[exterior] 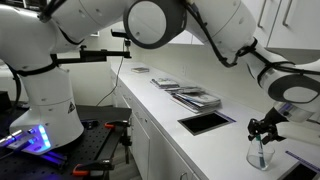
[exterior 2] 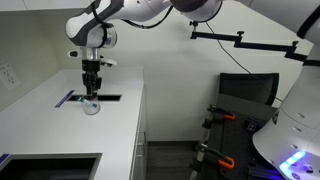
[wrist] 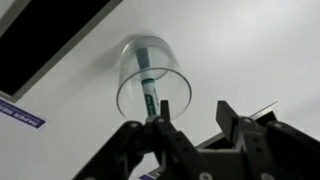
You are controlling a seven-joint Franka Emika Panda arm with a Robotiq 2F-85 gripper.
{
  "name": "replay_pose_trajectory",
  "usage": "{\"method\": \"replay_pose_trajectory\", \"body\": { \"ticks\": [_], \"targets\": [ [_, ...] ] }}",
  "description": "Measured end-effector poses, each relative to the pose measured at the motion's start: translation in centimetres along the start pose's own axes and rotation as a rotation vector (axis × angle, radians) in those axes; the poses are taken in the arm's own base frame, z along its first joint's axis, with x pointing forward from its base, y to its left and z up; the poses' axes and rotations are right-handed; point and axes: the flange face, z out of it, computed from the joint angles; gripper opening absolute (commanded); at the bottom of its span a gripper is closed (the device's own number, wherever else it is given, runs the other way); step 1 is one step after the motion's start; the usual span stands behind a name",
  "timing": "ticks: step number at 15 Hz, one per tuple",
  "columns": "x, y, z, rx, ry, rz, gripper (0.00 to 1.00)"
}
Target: Take the green marker out of the glass and put it on the countertop
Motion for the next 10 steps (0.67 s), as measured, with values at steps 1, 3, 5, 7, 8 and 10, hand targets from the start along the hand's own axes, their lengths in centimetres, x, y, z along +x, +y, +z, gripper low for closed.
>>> {"method": "replay_pose_trajectory", "body": {
  "ticks": [1,3,5,7,8,10],
  "targets": [
    [0.0,0.2,0.0,0.0,0.009,0.004,0.59],
    [-0.3,0.5,0.3,0.003,0.023,0.013,0.62],
    [-0.6,0.7,1.0,0.011,0.029,0.018,0.63],
    [-0.8,0.9,1.8,0.013,0.034,0.008,0.63],
    [-0.8,1.0,2.1,0.012,0.036,0.003,0.62],
    [-0.8,1.3,2.4,0.007,0.038,-0.005,0.61]
  ]
}}
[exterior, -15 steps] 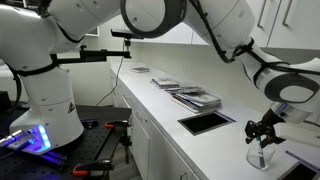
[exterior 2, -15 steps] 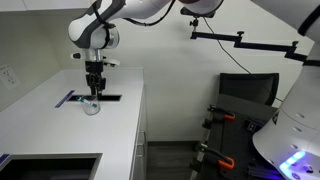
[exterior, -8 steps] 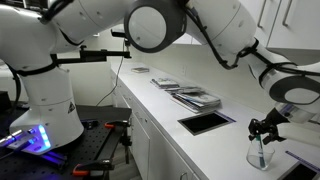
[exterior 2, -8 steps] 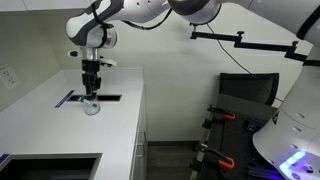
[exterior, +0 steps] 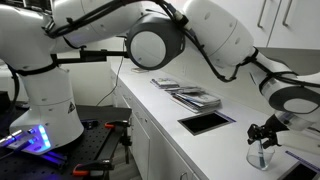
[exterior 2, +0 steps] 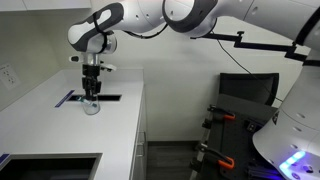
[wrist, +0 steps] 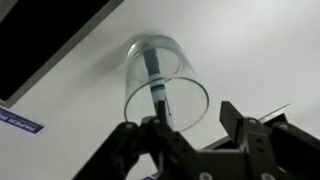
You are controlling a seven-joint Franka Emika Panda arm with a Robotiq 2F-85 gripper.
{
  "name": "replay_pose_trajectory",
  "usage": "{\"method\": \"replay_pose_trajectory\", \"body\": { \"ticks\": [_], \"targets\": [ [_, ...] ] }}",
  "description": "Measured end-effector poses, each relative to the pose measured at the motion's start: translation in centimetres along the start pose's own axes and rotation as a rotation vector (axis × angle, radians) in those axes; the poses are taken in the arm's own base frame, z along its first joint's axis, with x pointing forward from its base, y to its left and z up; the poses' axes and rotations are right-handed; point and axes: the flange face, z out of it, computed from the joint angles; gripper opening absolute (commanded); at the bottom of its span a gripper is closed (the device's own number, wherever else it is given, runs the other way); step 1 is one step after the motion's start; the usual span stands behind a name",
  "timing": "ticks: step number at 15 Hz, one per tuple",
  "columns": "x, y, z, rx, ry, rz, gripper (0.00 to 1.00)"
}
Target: Take the green marker out of the glass and put it on the countertop
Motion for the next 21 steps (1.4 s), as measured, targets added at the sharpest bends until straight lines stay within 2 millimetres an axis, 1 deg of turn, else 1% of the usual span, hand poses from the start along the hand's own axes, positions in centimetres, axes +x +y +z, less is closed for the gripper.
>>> {"method": "replay_pose_trajectory", "body": {
  "ticks": [2,5,6,7,9,10,11,12,13,14,15,18,19,20,21],
  "targets": [
    [0.1,0.2,0.1,-0.009,0.004,-0.008,0.6],
    [0.4,0.5,-0.2,-0.024,0.017,-0.011,0.52],
    [0.5,0.6,-0.4,-0.028,0.019,-0.012,0.39],
    [0.5,0.7,-0.5,-0.032,0.02,-0.012,0.36],
    [0.4,0.8,-0.5,-0.034,0.022,-0.011,0.28],
    [0.4,0.8,-0.3,-0.033,0.023,-0.01,0.26],
    [0.3,0.8,-0.1,-0.03,0.025,-0.009,0.3],
    [0.2,0.7,0.1,-0.028,0.026,-0.007,0.29],
    [0.1,0.8,0.2,-0.027,0.027,-0.006,0.32],
    [0.0,0.8,0.3,-0.028,0.028,-0.006,0.32],
    [0.0,0.9,0.3,-0.03,0.029,-0.005,0.35],
    [-0.2,1.0,0.4,-0.035,0.031,-0.003,0.37],
    [-0.3,1.0,0.5,-0.036,0.031,-0.002,0.4],
    [-0.3,1.0,0.5,-0.038,0.032,-0.002,0.39],
    [-0.4,1.1,0.5,-0.039,0.032,-0.001,0.4]
  ]
}}
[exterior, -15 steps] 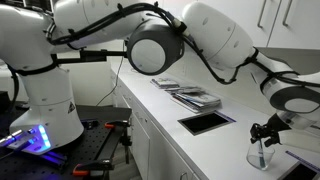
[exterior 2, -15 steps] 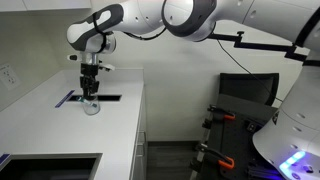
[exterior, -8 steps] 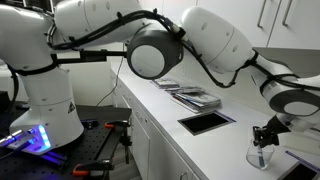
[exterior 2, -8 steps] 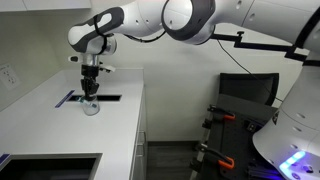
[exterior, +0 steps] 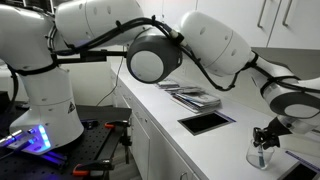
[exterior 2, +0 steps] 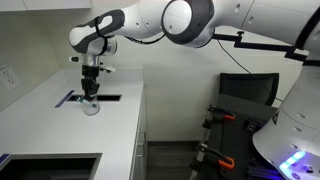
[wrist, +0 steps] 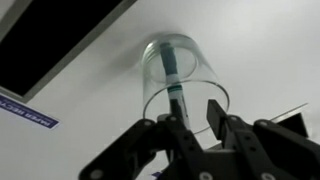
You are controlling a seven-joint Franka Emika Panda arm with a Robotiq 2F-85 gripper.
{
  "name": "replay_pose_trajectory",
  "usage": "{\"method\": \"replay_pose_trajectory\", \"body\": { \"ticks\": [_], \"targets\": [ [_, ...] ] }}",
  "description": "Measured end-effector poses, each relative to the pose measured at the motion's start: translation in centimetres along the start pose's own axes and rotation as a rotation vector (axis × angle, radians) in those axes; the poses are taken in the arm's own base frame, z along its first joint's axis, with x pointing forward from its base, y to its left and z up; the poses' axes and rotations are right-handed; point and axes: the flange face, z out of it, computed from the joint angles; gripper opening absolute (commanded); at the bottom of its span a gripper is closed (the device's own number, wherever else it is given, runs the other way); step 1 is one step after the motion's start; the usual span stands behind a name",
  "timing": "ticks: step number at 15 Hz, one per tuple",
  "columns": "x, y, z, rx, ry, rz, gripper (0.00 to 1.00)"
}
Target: Take the green marker out of the glass and put it on the countertop
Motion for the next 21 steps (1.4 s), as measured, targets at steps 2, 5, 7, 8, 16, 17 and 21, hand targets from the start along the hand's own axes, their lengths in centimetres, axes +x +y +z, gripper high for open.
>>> {"method": "replay_pose_trajectory", "body": {
  "ticks": [2,5,7,8,16,17,21],
  "targets": [
    [-0.1,0.1,0.0,-0.004,0.001,0.001,0.43],
    [-0.1,0.2,0.1,-0.009,0.002,0.001,0.46],
    [0.0,0.2,0.3,-0.012,0.003,-0.001,0.49],
    [0.1,0.2,0.3,-0.015,0.003,-0.002,0.48],
    [0.4,0.2,1.3,-0.017,0.005,0.008,0.0],
    [0.4,0.2,1.3,-0.022,0.006,0.01,0.05],
    [0.1,0.8,0.2,-0.059,0.013,0.014,0.05]
  ]
}}
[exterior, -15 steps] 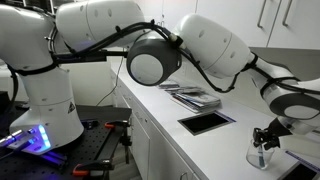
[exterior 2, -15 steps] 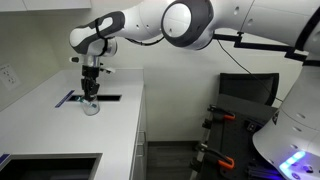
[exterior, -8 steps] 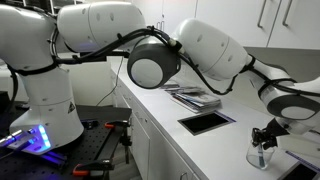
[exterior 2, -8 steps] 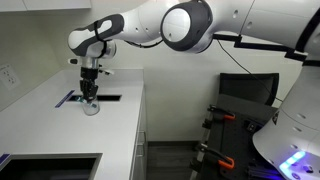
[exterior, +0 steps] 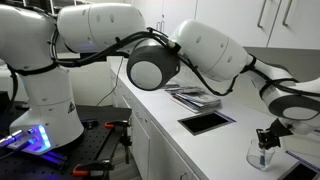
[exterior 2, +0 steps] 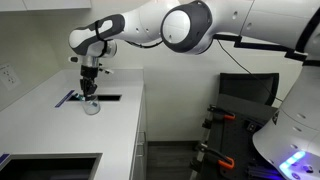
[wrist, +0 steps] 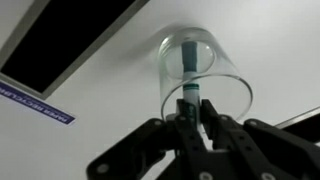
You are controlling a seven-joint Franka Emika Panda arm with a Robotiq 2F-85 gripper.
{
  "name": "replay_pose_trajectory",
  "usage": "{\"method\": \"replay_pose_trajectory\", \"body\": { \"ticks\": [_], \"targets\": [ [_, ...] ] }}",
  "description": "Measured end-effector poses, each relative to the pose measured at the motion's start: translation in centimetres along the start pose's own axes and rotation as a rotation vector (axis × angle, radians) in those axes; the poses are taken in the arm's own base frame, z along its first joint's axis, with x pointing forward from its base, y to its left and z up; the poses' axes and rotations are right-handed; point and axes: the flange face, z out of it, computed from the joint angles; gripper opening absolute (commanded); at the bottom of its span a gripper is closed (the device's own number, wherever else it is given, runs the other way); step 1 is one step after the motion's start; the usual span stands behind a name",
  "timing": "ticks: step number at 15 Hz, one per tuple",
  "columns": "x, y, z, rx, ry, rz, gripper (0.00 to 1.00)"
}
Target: Take the green marker out of the glass and put it on the countertop
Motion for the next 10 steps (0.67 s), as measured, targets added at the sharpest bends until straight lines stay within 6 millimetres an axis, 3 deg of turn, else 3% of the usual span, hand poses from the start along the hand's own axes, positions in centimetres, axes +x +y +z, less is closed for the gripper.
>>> {"method": "replay_pose_trajectory", "body": {
  "ticks": [10],
  "targets": [
    [2.5,2.0,-7.1,-0.113,0.096,-0.022,0.05]
  ]
}}
